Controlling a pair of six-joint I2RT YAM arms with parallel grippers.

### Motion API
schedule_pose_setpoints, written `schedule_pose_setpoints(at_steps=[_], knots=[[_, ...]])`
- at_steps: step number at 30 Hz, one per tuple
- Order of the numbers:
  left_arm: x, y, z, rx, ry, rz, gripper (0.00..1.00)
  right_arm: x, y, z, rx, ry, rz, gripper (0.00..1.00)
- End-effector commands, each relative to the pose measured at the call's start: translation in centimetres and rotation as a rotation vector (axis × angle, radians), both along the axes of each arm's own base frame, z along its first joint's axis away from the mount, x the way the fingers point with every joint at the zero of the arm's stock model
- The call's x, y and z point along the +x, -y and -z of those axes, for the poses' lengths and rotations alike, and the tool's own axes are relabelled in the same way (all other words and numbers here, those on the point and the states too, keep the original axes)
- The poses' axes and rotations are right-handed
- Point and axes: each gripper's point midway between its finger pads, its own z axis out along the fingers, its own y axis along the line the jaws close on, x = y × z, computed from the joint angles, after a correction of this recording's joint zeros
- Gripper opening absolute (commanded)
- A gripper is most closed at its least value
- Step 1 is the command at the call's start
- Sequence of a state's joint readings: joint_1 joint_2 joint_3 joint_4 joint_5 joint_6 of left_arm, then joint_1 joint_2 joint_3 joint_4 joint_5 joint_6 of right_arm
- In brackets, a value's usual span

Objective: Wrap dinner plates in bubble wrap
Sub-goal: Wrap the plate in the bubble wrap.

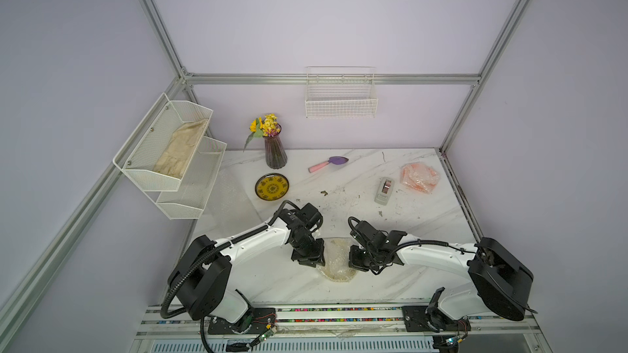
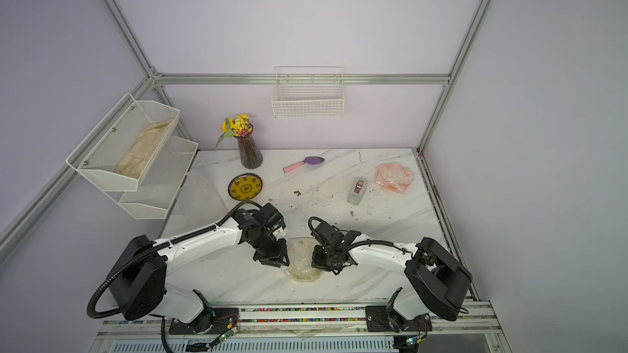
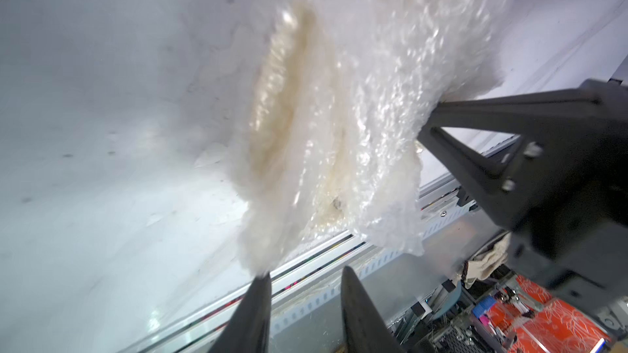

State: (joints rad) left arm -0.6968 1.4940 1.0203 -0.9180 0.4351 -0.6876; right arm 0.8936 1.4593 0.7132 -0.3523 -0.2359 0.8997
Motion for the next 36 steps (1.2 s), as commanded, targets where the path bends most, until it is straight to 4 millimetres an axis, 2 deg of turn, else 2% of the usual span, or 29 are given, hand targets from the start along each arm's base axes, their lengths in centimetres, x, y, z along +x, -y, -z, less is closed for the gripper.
schedule_pose_setpoints(at_steps=[1, 3, 7, 10, 13, 16, 19, 22, 26, 28, 29, 31, 33, 34, 36], knots=[[4.0, 0.5, -4.4, 0.001, 0.106, -0.006, 0.34, -0.9, 3.1, 2.7, -0.172, -0.027, -0.07, 0.0], [5.9, 2.3, -5.0, -0.034, 0.115, 0.027, 0.29, -0.9, 3.0, 2.7, -0.172, -0.029, -0.084, 0.0], [8.2, 5.7, -4.2, -0.09, 0.073, 0.091, 0.18, -0.7, 3.0, 2.4, -0.171, -0.015, -0.072, 0.0], [7.7, 7.7, -2.8, -0.157, 0.008, 0.144, 0.11, -0.2, 3.3, 2.1, -0.185, 0.005, -0.048, 0.0], [5.6, 8.2, -0.6, -0.205, -0.071, 0.187, 0.07, 0.7, 3.7, 1.7, -0.203, 0.029, -0.025, 0.0], [2.8, 7.3, 2.3, -0.227, -0.16, 0.191, 0.05, 2.0, 4.1, 1.7, -0.219, 0.05, -0.004, 0.0], [0.4, 5.5, 4.7, -0.206, -0.209, 0.169, 0.05, 3.9, 3.4, 1.0, -0.213, 0.108, -0.024, 0.0], [-1.2, 3.8, 6.2, -0.163, -0.228, 0.144, 0.05, 5.9, 1.0, 0.5, -0.176, 0.151, -0.09, 0.0], [-2.4, 2.6, 7.8, -0.134, -0.244, 0.097, 0.05, 8.2, -3.6, 0.3, -0.104, 0.165, -0.231, 0.0], [-2.4, 2.3, 8.5, -0.119, -0.246, 0.077, 0.05, 9.3, -4.4, 0.0, -0.107, 0.167, -0.241, 0.0], [-2.3, 2.2, 8.7, -0.109, -0.242, 0.066, 0.05, 9.8, -4.1, -0.3, -0.131, 0.171, -0.234, 0.0], [-2.2, 2.1, 9.1, -0.102, -0.239, 0.049, 0.05, 10.7, -2.0, -1.3, -0.231, 0.169, -0.171, 0.0], [-2.2, 2.0, 9.4, -0.09, -0.241, 0.035, 0.05, 10.5, 0.0, -3.2, -0.295, 0.16, -0.107, 0.04], [-2.2, 2.0, 9.4, -0.093, -0.243, 0.032, 0.05, 10.3, 0.5, -4.2, -0.298, 0.165, -0.097, 0.05], [-2.1, 2.2, 9.6, -0.096, -0.248, 0.022, 0.05, 8.7, -0.6, -6.1, -0.199, 0.143, -0.08, 0.05]])
